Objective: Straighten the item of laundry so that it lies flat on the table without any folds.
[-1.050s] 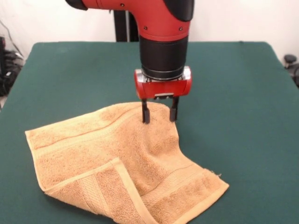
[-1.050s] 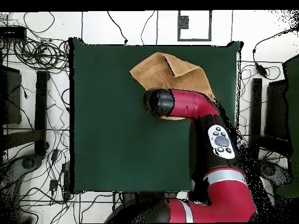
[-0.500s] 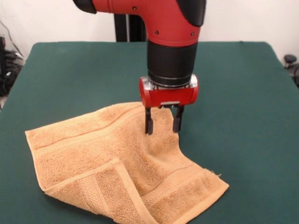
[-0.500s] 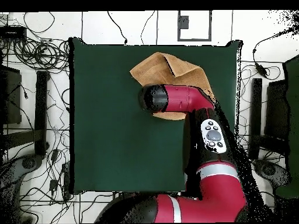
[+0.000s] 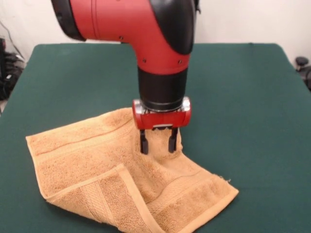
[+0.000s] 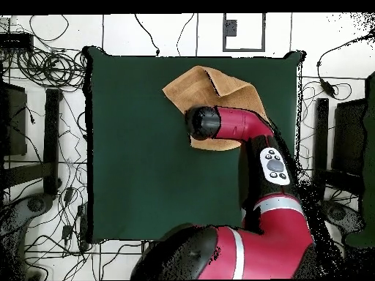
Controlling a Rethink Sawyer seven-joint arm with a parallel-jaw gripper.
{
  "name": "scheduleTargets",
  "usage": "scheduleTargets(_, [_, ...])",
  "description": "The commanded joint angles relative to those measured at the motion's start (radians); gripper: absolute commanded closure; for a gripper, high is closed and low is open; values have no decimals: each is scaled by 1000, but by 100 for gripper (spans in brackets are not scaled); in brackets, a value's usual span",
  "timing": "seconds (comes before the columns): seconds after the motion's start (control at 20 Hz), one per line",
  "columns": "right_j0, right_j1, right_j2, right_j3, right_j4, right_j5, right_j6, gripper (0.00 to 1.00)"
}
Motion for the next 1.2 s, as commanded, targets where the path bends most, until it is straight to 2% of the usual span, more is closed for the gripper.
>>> scheduleTargets(0.05, [-19,132,153,72,35,23,14,0])
scheduleTargets(0.7, [-51,89,188,141,64,101,11,0])
scheduleTargets(1.0, [-55,61,231,250,128,39,102,0])
scheduleTargets(1.2, [-42,49,241,283,162,14,140,0])
